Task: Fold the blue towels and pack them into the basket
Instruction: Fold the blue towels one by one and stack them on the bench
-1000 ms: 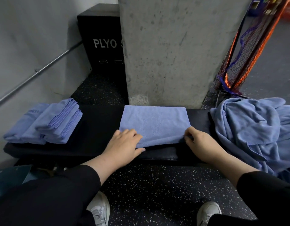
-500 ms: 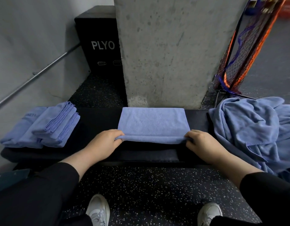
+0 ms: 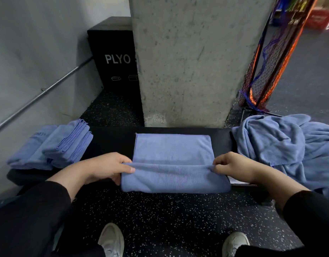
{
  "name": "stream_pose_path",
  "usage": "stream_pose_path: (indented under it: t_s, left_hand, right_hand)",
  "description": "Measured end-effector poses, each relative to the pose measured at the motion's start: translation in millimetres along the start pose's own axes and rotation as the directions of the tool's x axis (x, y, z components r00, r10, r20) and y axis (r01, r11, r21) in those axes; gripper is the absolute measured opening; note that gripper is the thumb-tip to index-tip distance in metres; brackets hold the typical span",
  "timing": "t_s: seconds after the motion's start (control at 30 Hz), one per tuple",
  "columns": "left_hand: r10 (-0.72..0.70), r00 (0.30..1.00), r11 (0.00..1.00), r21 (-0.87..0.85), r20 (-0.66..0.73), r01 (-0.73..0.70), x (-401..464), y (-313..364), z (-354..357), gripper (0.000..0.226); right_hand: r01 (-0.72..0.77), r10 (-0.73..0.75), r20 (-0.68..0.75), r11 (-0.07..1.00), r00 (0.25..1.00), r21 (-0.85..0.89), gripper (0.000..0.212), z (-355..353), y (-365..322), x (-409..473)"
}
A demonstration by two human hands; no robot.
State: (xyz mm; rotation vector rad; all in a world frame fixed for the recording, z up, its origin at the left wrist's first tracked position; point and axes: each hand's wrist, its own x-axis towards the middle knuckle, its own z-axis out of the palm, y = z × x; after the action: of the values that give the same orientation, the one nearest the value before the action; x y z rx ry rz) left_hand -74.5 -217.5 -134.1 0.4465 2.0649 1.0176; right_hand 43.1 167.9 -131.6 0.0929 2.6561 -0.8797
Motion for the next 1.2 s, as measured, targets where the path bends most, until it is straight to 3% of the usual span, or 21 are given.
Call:
stream_pose_path:
  t_s: [0.07,0.13,0.27,0.4,0.77,1.0,1.03,1.1,1.2]
  left_hand:
    - [-0.007,0.999,1.0,-0.027,-0.039,0.006,1,3,0,0.026]
    - [0.014,0.984,1.0,0.0,-0.18,-0.014,7,8,1,0.028]
    - [0.061,0.896,0.998,0.053,-0.439,-0.042,30,12,-3,0.021]
    - [0.073,0.824,0.996,0.09,-0.562,-0.026,52,16,-5,0.023]
    - [0.081,0.77,0.911,0.361,-0.632,0.201,113,13,-16,0.024]
    - [0.074,0.7,0.938,0.289,-0.71,0.193,131,11,-19,0.017]
    - [0.086,0.693,0.939,0.291,-0.715,0.184,131,11,-19,0.024]
    - [0.175,0.687,0.906,0.389,-0.705,0.168,129,8,-20,0.036]
    - [0.353,0.697,0.818,0.567,-0.624,0.093,125,9,-15,0.033]
  right_hand:
    - [-0.002,0.005,-0.076,0.999,0.997,0.033,0.032,-2,-1,3]
    - [0.004,0.016,-0.203,0.995,0.979,0.098,0.035,-3,-2,10]
    - [0.007,0.069,-0.403,0.983,0.913,0.185,0.025,-1,-11,31]
    - [-0.017,0.12,-0.495,0.978,0.861,0.207,0.018,-2,-11,52]
    - [-0.213,0.175,-0.482,0.977,0.859,-0.025,0.026,3,14,117]
    - [-0.203,0.187,-0.542,0.979,0.819,0.031,0.029,-1,21,132]
    - [-0.209,0.189,-0.564,0.977,0.803,0.031,0.029,-4,23,133]
    - [-0.227,0.196,-0.593,0.974,0.781,0.023,0.028,-8,27,131]
    - [-0.234,0.217,-0.56,0.971,0.8,0.042,0.021,-12,36,123]
